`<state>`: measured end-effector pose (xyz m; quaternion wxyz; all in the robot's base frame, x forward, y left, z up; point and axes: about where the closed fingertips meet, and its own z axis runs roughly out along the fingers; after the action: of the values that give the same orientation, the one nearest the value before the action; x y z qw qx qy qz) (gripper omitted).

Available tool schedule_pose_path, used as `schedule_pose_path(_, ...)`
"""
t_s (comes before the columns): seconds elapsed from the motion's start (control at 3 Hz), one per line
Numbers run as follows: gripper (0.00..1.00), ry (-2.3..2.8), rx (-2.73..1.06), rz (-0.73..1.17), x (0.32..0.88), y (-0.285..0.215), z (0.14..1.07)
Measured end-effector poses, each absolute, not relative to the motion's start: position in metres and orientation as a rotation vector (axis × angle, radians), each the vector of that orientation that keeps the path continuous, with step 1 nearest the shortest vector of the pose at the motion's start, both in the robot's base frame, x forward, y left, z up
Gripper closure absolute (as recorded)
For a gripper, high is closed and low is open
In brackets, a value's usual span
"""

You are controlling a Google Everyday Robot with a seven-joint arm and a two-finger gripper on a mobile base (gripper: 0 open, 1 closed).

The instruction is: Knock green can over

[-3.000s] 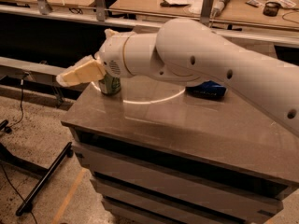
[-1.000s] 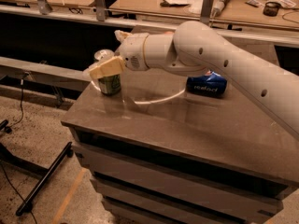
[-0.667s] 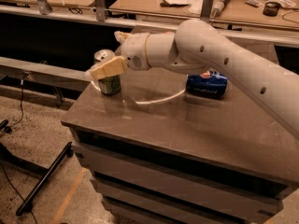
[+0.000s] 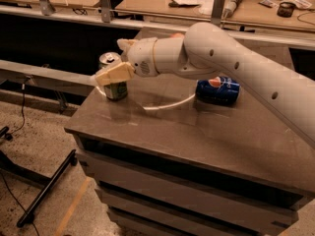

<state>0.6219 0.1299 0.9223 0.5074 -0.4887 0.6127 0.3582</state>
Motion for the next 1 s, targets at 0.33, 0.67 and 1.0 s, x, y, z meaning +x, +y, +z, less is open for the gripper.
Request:
schedule_pose_path(0.33, 0.36, 1.48, -1.174, 0.876, 0.6212, 0.1313, 0.9176)
schedule_pose_path(0.67, 0.43, 1.474, -1.159, 0.897, 0.6206, 0.1325, 0.9146)
schedule_pose_path(1.0, 0.44, 1.465, -1.126, 0.911, 0.6209, 0.1297, 0.914)
